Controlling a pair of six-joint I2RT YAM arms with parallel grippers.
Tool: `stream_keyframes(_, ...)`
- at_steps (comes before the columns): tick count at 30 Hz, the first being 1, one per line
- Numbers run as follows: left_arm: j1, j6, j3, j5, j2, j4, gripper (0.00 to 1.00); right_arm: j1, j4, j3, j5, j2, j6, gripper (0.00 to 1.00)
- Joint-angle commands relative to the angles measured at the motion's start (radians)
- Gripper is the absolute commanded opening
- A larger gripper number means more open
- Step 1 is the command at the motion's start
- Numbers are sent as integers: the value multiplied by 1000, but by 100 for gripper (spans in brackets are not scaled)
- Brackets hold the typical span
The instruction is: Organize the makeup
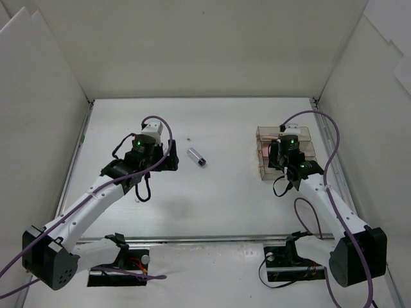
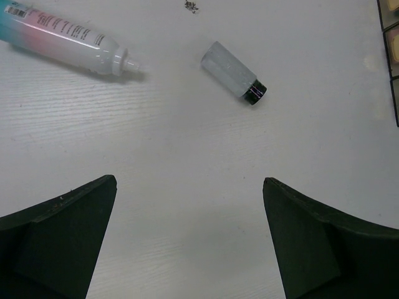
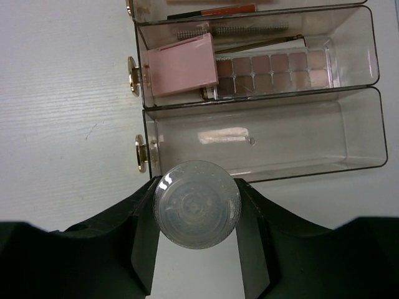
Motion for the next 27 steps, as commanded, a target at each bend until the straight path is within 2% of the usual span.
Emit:
stream_keyframes(1, 12, -29, 38, 11, -33, 2, 99, -17, 222, -4, 7, 26, 15, 0)
stream_keyframes(11, 12, -52, 1, 5, -64, -10, 100, -40, 329, -9, -46, 159, 33, 0)
stream_keyframes(21, 12, -63, -2, 11, -67, -1, 99, -56, 361, -55, -68, 179, 74, 0)
stream_keyframes(24, 12, -63, 7, 14, -57, -3, 99, -60, 330, -38, -75, 199, 79, 5)
stream_keyframes(25, 12, -62, 10, 14, -54, -4, 99, -60, 323, -32, -85, 205, 82, 12)
stream_keyframes(27, 12, -60, 12, 12, -53, -4, 100, -65, 292, -14, -91, 223, 94, 15)
